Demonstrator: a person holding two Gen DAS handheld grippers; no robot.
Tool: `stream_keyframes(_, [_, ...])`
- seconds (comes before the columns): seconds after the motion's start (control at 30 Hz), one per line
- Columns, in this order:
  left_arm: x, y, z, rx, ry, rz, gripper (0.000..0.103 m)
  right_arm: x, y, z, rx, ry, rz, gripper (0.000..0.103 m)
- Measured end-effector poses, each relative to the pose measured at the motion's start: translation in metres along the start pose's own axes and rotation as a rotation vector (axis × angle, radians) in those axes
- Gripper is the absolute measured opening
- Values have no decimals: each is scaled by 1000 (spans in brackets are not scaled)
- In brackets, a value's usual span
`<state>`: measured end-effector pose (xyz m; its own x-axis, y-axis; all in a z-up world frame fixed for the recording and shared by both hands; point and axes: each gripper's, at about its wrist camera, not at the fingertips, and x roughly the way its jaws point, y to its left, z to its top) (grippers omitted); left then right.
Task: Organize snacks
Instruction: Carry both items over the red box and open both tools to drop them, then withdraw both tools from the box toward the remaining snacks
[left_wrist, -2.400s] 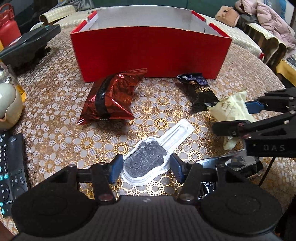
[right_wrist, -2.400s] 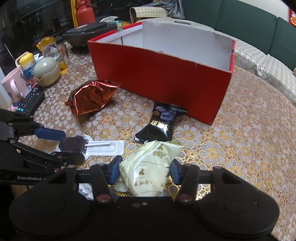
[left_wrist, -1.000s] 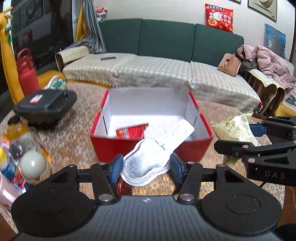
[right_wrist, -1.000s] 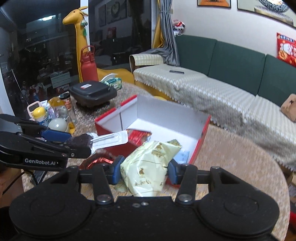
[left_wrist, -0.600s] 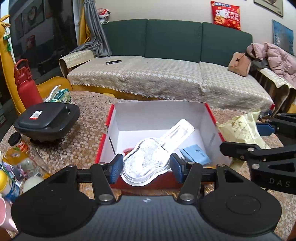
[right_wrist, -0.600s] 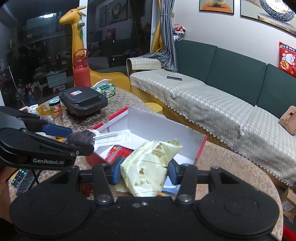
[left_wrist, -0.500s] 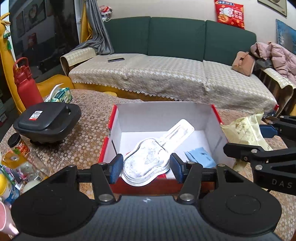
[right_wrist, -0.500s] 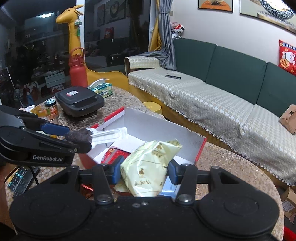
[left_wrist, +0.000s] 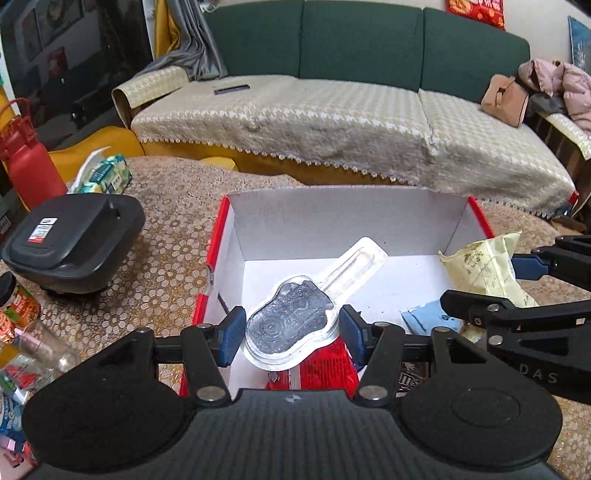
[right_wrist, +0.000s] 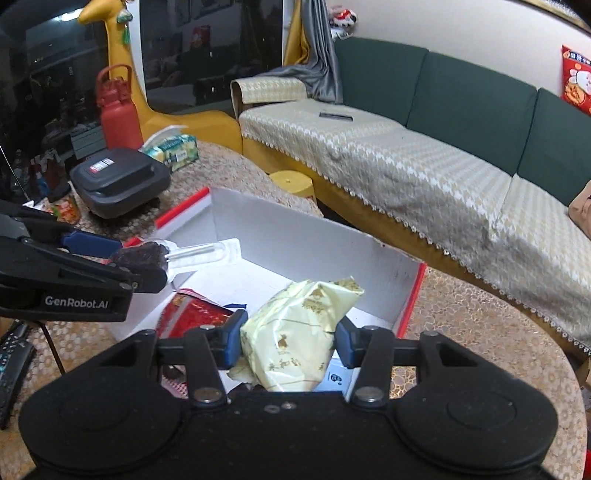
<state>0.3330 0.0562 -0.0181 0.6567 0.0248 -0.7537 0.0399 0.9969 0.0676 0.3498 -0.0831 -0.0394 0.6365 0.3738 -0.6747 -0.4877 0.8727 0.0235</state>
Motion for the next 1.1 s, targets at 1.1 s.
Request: stream_keyframes(1.1, [36,-8,-6,15,106,-1,70,35,0,-8,22,129,4,59])
